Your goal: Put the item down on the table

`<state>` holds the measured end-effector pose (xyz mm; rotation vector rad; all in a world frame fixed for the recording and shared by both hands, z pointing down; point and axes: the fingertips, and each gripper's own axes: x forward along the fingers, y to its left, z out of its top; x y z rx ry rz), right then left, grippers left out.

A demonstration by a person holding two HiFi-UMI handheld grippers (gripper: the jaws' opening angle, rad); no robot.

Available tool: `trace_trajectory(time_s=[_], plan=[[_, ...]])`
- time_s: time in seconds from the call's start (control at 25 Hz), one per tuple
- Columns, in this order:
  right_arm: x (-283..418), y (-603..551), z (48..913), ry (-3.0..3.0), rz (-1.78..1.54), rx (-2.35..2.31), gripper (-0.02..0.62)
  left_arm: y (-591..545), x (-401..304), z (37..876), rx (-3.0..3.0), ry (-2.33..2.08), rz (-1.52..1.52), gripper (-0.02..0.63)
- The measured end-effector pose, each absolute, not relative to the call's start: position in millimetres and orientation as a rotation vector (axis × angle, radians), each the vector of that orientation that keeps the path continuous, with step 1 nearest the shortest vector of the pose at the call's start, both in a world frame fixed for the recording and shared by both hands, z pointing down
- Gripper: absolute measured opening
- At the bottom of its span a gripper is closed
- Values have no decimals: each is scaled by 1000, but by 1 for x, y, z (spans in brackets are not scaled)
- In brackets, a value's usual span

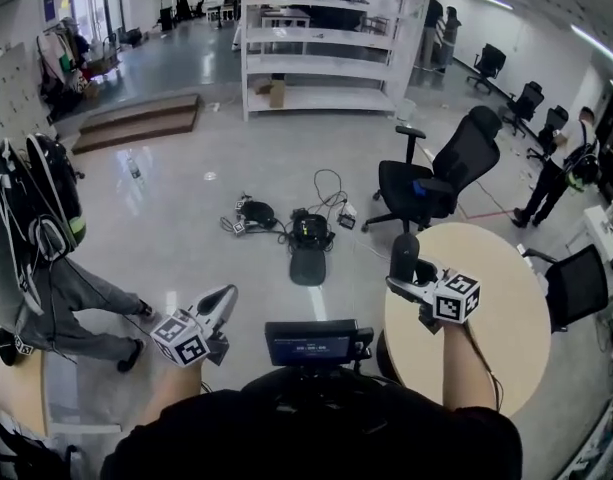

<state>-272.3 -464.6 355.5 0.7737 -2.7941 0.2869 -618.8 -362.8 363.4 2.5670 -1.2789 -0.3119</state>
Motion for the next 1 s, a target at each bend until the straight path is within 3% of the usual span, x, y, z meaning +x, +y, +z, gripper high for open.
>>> trace_trajectory(time_s=[0.24, 0.72, 1.0], plan=[[-164, -487, 363, -2765, 258, 850, 342, -402, -516, 353, 2630, -1209, -252, 2], [137, -559, 413, -2708, 225, 902, 342, -500, -188, 406, 2559, -1151, -123, 2], [245, -592, 444, -2673, 336, 1061, 343, -548, -63, 418, 2614, -989, 37, 2]])
